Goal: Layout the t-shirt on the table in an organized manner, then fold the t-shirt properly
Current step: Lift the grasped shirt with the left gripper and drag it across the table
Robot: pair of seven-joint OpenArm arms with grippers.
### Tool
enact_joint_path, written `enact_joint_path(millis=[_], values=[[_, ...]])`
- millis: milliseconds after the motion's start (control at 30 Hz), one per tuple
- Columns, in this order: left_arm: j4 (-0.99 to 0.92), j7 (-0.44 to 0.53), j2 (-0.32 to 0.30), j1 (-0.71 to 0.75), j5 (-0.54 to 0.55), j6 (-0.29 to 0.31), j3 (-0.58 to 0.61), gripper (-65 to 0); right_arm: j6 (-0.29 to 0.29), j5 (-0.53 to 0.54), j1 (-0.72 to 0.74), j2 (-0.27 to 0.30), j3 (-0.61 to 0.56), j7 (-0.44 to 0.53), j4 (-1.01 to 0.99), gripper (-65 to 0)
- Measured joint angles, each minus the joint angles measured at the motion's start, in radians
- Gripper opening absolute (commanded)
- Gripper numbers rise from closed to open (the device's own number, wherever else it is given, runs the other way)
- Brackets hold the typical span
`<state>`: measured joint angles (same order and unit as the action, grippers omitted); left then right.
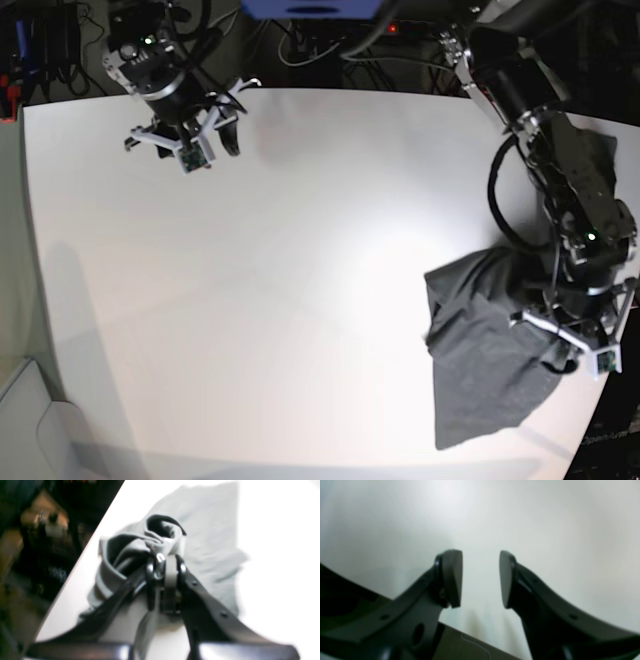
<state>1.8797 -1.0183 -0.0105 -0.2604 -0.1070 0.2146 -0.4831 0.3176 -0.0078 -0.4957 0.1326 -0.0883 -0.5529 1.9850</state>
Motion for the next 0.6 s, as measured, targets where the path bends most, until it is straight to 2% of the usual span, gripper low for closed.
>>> enact_joint_path(millis=[100, 200, 400, 467, 600], values=[[0.117, -0.071, 0.028, -0.003, 0.004, 0.002, 0.125, -64.6, 0.0, 0.0, -0.002, 0.0, 0.0, -0.002, 0.0, -39.8], [0.121, -0.114, 0.067, 0.0, 0.007, -0.002, 0.224, -64.6, 0.0, 0.0, -0.001, 0.001, 0.003, -0.001, 0.0, -39.8], [0.119, -0.108, 0.166, 0.005, -0.008, -0.005, 0.418, -64.6, 0.0, -0.001, -0.002, 0.002, 0.003, -0.001, 0.0, -39.8], [0.119, -0.107, 0.168, 0.0, 0.012, -0.002, 0.471, -64.6, 0.0, 0.0, -0.005, 0.002, 0.022, 0.003, 0.0, -39.8], [0.119, -0.107, 0.156, -0.041, -0.009, -0.099, 0.557, -64.6, 0.0, -0.007, -0.015, 0.003, 0.074, 0.0, 0.0, -39.8]])
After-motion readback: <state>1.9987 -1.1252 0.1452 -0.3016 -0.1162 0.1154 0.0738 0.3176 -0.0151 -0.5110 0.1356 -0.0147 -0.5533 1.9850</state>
